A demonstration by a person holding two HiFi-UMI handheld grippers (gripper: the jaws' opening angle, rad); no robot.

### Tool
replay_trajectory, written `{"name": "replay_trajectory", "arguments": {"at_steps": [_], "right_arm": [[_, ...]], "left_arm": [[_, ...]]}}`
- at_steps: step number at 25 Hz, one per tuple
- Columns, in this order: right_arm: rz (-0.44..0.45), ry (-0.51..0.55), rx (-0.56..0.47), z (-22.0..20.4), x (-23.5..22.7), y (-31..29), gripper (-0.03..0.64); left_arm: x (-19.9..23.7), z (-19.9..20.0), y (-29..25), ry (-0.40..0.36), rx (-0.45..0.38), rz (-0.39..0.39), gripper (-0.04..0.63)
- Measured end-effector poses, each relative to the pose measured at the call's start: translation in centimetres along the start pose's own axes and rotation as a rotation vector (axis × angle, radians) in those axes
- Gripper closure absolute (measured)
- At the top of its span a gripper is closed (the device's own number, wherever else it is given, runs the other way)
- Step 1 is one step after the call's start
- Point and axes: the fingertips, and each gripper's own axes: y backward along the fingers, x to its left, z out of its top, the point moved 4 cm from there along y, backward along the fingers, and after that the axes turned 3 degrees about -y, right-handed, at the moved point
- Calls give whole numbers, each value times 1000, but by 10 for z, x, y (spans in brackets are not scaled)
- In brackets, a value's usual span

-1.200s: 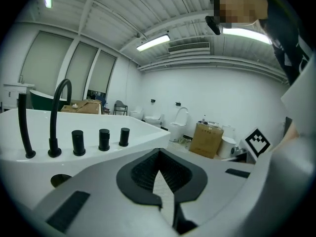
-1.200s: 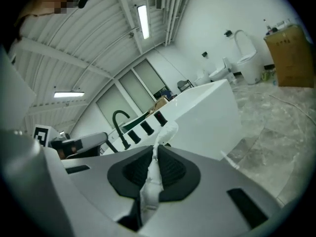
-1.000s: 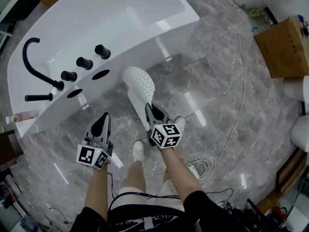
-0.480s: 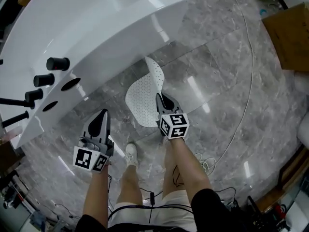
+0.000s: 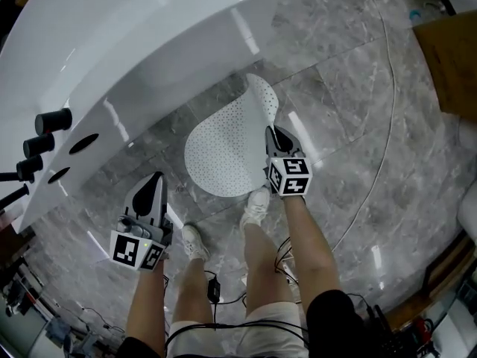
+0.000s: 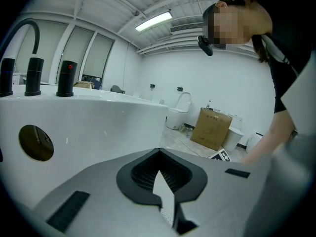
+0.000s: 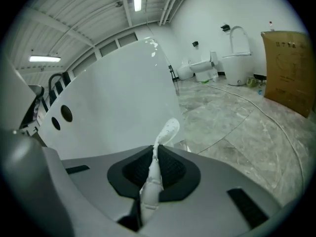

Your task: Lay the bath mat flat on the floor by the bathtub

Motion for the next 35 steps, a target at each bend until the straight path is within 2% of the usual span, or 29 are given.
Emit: {"name": "replay_trajectory", "arguments": {"at_steps": [6, 14, 16, 18, 20, 22, 28, 35], "right_arm": [[-94, 141, 117, -11, -62, -20, 578], [-189, 264, 331, -40, -90, -35, 563], [-265, 291, 396, -48, -102, -30, 533], [-391, 285, 447, -52, -124, -19, 542], [-495, 232, 482, -56, -146, -6, 553], [-547, 186, 509, -63, -162, 9, 554], [-565, 156, 505, -74, -174, 42, 556], [-470, 165, 425, -64, -134, 70, 578]], "left_arm": [[-2, -16, -37, -9, 21, 1, 581], [-1, -20, -53, 7, 23, 9, 581], [-2, -21, -52, 14, 26, 12, 581], [-2, -21, -52, 26, 24, 13, 581], [-3, -21, -53, 35, 20, 13, 581], [-7, -21, -53, 41, 16, 10, 581], [-20, -23, -48, 56, 7, -6, 581], [-33, -15, -23, 72, -18, -28, 581]]}}
